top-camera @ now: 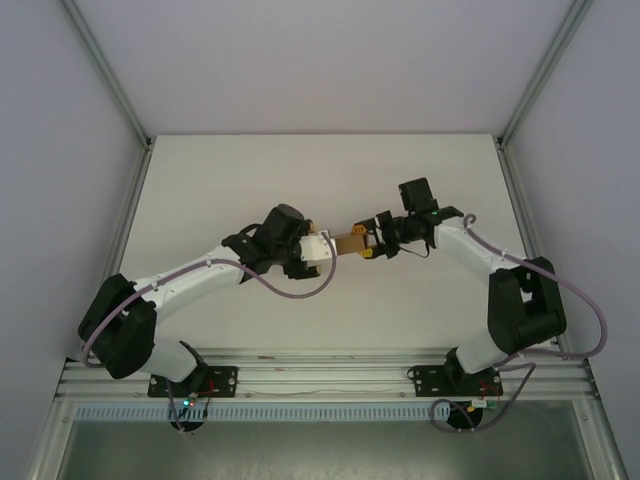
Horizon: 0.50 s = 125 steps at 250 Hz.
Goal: Assemble paper box
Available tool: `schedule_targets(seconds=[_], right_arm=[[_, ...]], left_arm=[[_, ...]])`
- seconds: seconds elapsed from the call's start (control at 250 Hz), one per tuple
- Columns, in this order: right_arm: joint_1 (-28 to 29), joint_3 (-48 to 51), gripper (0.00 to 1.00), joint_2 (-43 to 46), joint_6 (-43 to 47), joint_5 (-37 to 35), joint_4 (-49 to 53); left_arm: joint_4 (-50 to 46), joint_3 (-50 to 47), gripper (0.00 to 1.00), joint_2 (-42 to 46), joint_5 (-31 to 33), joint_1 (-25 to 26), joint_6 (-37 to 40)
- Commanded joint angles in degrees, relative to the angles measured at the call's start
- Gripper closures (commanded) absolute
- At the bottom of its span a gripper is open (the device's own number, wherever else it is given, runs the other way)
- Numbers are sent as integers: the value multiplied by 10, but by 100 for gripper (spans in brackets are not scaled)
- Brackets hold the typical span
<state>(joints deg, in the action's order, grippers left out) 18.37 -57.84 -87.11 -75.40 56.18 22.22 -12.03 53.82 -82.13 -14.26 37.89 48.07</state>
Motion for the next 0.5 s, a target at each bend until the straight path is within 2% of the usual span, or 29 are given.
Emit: schedule_targets(seconds=[0.0, 0.244, 0.364, 0.496], right_arm=[[-1, 5, 60, 27, -23, 22, -32], [0, 4, 55, 32, -11, 27, -15], [-1, 1, 51, 34, 0, 24, -4], [-1, -5, 39, 45, 20, 1, 11]], left_arm=[[25, -7, 29, 10, 37, 2, 10], [31, -3, 55, 15, 25, 2, 11], [22, 5, 59, 16, 15, 2, 11], [9, 8, 60, 19, 16, 2, 12]])
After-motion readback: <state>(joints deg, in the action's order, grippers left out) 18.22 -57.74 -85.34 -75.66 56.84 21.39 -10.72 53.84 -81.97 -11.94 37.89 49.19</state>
